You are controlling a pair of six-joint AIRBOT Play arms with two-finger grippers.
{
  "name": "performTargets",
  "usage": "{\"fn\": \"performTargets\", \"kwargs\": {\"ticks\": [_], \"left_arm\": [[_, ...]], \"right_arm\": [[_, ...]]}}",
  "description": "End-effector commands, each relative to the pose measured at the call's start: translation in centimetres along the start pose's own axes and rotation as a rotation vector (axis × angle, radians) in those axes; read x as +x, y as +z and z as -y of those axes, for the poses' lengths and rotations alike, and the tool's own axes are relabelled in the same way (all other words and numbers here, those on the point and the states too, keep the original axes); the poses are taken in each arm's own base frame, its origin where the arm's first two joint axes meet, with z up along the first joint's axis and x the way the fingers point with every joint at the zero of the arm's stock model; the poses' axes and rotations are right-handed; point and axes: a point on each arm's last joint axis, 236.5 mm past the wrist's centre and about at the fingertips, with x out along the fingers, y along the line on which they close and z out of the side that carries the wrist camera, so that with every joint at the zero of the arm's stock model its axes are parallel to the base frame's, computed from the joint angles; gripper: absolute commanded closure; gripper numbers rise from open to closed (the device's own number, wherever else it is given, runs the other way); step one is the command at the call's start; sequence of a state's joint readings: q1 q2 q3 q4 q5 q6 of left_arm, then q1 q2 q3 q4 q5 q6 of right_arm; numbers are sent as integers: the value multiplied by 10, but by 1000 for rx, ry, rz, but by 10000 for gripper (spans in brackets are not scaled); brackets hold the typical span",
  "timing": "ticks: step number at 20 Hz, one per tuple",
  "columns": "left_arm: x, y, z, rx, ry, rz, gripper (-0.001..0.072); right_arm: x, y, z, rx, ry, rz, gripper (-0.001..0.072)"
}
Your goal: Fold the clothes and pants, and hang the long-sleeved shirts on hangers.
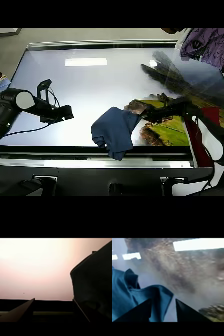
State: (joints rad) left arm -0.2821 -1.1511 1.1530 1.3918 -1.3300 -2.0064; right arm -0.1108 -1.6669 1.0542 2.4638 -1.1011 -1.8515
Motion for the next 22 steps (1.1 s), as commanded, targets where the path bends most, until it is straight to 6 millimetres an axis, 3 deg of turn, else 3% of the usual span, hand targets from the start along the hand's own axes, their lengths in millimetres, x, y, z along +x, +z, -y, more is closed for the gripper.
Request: {"fn": "performTargets", "kwargs": {"ticks": [1, 2, 3, 4, 6, 10, 17, 18, 20, 21, 22], "left_arm": [[2, 2, -23, -30, 13, -19, 155], [7, -1, -29, -40, 4, -32, 155], [15, -3, -28, -39, -33, -40, 155], [24, -4, -20, -22, -104, -43, 155], [50, -10, 0, -31, -252, -32, 155], [102, -26, 16, -166, -410, -20, 155], [150, -53, 67, -169, -518, -98, 176], [155, -56, 73, -173, -530, -107, 227], [158, -59, 81, -163, -548, -120, 562], [154, -56, 85, -160, -564, -122, 681], [147, -51, 90, -133, -585, -114, 688]], "right_arm": [[24, -4, -3, -45, -22, -12, 343], [29, -3, -6, -63, -32, 0, 434], [33, -3, -8, -82, -37, 7, 570], [32, -2, -8, -89, -37, 10, 681], [27, -6, -9, -112, -50, -1, 683], [10, -15, -26, -163, -41, -12, 682], [-7, -18, -45, -152, -24, 16, 682], [-9, -19, -47, -157, -21, 13, 682], [-16, -21, -54, -175, -14, 25, 683], [-22, -20, -60, -189, -10, 43, 683], [-29, -18, -67, -200, -7, 66, 683]]}}
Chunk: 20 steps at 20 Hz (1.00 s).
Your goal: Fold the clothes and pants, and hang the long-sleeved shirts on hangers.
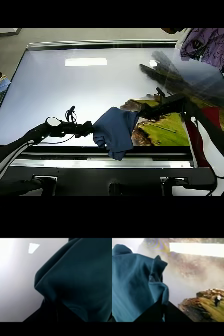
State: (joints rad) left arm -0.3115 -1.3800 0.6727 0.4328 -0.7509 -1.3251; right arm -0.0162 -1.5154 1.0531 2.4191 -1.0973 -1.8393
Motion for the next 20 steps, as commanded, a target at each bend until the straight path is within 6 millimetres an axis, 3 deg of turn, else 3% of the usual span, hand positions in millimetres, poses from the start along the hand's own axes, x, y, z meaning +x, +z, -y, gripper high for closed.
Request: {"fn": "performTargets", "kwargs": {"ticks": [1, 3, 5, 8, 10, 12, 14, 16, 18, 20], "left_arm": [[-3, 7, 27, 54, -73, -6, 690], [-33, 31, 49, 108, -89, 31, 693], [-90, 68, 68, 190, -24, 138, 693], [-221, 113, 104, 359, 150, 389, 693], [-318, 117, 139, 480, 240, 586, 693], [-404, 97, 168, 563, 316, 769, 692], [-464, 60, 188, 614, 361, 909, 692], [-499, 21, 206, 663, 347, 1019, 692], [-517, -15, 215, 675, 309, 1088, 691], [-526, -36, 219, 661, 273, 1129, 691]], "right_arm": [[-22, 7, -21, -34, 9, 63, 683], [-50, 21, -45, -115, 7, 141, 684], [-95, 45, -78, -214, -23, 260, 684], [-192, 70, -148, -391, -68, 497, 684], [-264, 60, -199, -507, -90, 648, 683], [-326, 30, -237, -590, -114, 776, 683], [-376, -14, -263, -646, -129, 879, 683], [-412, -58, -283, -692, -114, 973, 683], [-433, -92, -295, -722, -91, 1042, 683], [-447, -102, -299, -698, -70, 1096, 683]]}}
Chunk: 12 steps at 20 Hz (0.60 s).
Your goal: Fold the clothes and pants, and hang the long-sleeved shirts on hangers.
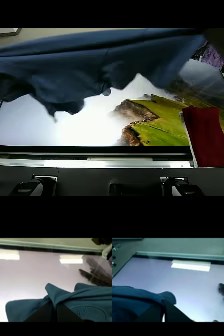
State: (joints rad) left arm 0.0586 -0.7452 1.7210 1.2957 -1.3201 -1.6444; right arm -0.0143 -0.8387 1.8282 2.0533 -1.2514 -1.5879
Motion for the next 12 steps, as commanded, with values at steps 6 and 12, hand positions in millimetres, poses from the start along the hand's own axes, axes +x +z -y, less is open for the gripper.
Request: {"fn": "performTargets", "kwargs": {"ticks": [6, 12], "left_arm": [[26, -22, -12, -109, 24, -93, 691], [207, -161, -82, -271, 109, -541, 690]], "right_arm": [[53, 29, 45, 115, -73, 93, 683], [275, -104, 123, 345, -52, -227, 682]]}}
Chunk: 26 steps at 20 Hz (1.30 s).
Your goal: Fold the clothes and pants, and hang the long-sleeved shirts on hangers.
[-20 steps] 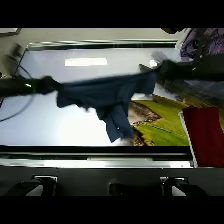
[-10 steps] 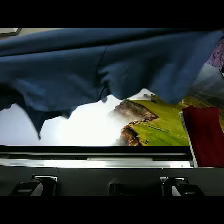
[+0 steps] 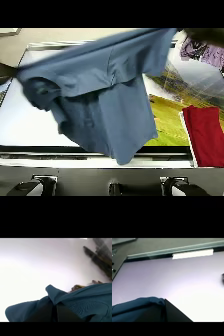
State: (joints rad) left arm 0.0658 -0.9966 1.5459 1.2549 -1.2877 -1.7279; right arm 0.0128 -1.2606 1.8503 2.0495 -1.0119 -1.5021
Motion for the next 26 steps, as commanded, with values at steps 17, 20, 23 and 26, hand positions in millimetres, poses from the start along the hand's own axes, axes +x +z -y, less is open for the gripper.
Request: {"fn": "performTargets", "kwargs": {"ticks": [17, 20, 23, 26], "left_arm": [[273, -151, -115, -273, 125, -598, 688], [272, -151, -115, -272, 124, -602, 688], [270, -154, -114, -272, 124, -618, 688], [268, -157, -114, -262, 121, -632, 688]], "right_arm": [[183, -254, 139, 225, -131, -725, 291], [132, -246, 191, 289, -194, -788, 280], [104, -294, 211, 395, -185, -911, 231], [99, -345, 209, 439, -163, -995, 229]]}}
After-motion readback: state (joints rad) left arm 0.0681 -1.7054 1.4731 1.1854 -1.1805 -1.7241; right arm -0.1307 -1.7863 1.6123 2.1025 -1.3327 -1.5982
